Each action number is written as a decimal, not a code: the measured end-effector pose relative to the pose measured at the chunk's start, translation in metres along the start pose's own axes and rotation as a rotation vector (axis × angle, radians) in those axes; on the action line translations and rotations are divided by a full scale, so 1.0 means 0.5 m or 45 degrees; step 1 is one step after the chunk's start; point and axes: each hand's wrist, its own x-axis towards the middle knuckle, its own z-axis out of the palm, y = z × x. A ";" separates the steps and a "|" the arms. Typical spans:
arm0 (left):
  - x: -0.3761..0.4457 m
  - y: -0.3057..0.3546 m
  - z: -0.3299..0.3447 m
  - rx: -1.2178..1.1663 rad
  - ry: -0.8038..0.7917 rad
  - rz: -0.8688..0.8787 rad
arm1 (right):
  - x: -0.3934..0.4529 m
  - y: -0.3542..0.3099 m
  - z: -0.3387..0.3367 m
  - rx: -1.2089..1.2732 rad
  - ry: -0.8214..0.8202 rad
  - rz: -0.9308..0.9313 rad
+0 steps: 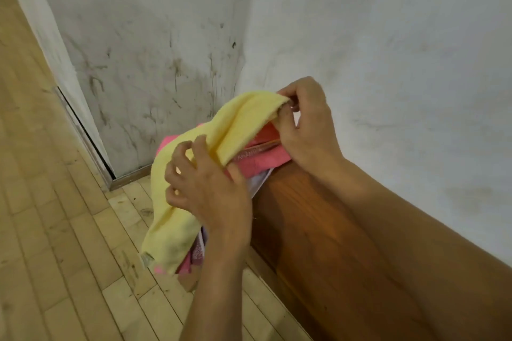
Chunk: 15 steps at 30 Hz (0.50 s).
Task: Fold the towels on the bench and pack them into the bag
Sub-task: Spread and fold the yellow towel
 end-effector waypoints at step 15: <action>-0.117 0.071 0.033 -0.089 -0.978 0.896 | -0.216 0.102 -0.287 -0.227 -0.315 0.438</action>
